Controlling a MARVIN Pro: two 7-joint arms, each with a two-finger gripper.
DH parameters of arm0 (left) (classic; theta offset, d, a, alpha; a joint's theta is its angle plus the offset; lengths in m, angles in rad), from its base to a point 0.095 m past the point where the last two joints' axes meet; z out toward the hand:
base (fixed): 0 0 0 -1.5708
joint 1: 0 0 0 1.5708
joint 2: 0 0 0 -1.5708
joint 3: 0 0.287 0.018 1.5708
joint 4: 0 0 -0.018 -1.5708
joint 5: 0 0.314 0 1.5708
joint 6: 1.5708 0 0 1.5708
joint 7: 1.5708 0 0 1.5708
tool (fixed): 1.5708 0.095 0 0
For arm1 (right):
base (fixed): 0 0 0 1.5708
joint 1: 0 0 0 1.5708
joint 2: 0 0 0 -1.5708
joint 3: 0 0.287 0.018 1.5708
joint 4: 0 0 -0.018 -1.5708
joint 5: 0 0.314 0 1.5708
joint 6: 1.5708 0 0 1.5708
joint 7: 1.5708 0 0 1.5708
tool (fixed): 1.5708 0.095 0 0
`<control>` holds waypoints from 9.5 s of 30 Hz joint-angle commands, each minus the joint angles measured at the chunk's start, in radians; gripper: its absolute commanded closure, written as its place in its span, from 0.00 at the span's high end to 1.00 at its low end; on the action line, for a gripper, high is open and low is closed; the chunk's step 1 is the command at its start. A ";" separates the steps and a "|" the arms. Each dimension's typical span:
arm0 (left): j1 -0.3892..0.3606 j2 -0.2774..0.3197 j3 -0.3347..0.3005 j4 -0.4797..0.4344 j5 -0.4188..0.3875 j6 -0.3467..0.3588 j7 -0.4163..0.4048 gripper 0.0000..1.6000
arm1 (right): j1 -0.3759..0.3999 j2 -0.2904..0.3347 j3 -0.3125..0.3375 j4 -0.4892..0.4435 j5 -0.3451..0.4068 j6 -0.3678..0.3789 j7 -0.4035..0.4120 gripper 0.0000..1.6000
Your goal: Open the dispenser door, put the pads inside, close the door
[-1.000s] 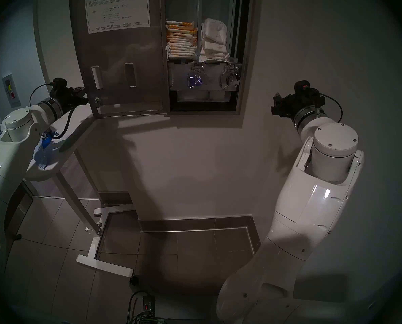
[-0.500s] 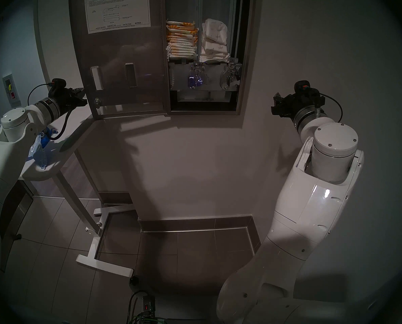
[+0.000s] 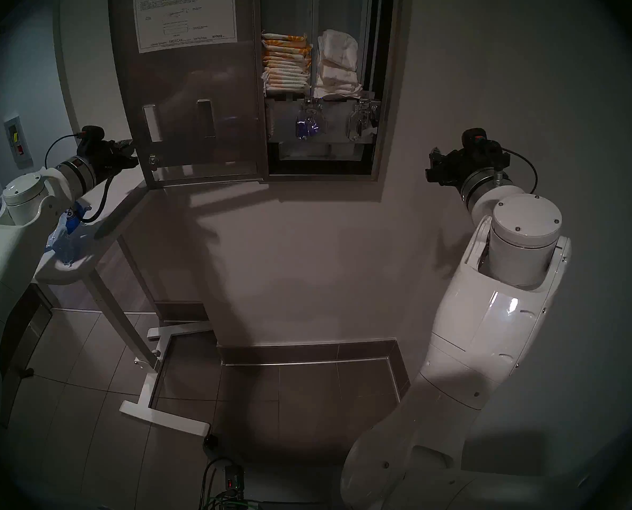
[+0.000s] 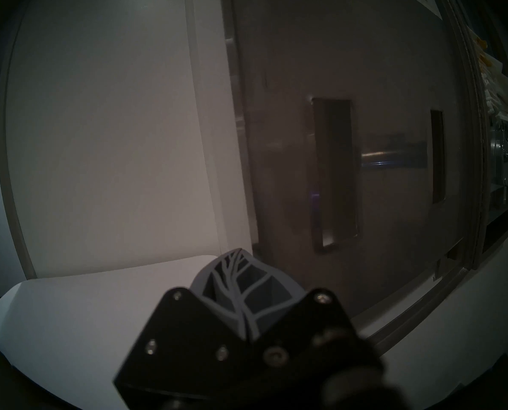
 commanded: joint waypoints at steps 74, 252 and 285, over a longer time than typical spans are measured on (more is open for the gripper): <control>0.088 0.009 0.072 -0.183 -0.159 -0.078 -0.063 1.00 | 0.017 0.017 -0.008 0.001 0.011 -0.008 -0.006 0.81; 0.469 0.339 0.062 -0.404 -0.376 -0.383 -0.245 1.00 | -0.011 0.027 -0.003 0.044 0.031 -0.006 -0.010 0.81; 0.645 0.358 0.227 -0.692 -0.380 -0.497 -0.472 1.00 | -0.005 0.036 -0.006 0.046 0.036 -0.009 -0.013 0.81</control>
